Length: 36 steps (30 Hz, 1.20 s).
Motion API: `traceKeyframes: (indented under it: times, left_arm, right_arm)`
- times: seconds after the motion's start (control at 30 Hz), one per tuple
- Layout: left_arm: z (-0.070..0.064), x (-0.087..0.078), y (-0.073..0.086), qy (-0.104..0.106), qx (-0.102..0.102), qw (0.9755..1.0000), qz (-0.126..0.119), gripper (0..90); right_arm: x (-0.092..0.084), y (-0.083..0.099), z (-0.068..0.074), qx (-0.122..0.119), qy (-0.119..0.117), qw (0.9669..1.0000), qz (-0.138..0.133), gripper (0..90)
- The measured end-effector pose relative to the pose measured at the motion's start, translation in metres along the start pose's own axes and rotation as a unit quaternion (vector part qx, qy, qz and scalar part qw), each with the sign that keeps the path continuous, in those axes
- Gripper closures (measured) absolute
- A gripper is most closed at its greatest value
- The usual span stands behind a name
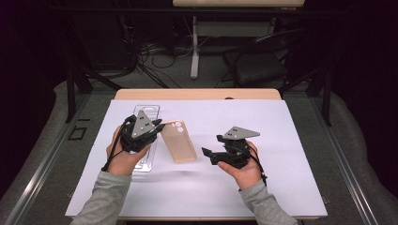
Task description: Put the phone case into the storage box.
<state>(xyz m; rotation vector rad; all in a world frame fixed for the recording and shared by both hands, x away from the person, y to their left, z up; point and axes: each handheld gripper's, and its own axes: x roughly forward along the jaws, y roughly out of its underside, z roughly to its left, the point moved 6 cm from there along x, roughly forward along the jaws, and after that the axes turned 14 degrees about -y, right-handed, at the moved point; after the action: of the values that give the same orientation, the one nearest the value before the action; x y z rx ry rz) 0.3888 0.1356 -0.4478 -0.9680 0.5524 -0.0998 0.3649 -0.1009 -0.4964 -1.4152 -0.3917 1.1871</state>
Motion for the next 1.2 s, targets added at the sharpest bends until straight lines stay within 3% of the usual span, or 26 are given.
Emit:
traceKeyframes:
  times: [0.37,0.6,0.67,1.2]
  left_arm:
    - [0.002,-0.001,0.001,-0.002,-0.004,1.0,-0.001,79.5]
    - [0.004,0.0,0.002,-0.007,-0.004,1.0,-0.002,79.5]
    - [0.004,0.0,0.003,-0.006,-0.006,1.0,-0.002,79.5]
    - [0.004,0.006,0.008,-0.004,-0.013,0.9999,0.004,79.5]
  right_arm:
    - [-0.02,0.019,-0.012,0.003,0.033,0.9995,-0.001,19.6]
    - [-0.03,0.027,-0.018,0.008,0.043,0.999,-0.002,13.9]
    - [-0.032,0.03,-0.019,0.001,0.046,0.999,0.0,13.9]
    - [-0.046,0.044,-0.029,0.02,0.061,0.9977,-0.022,12.6]
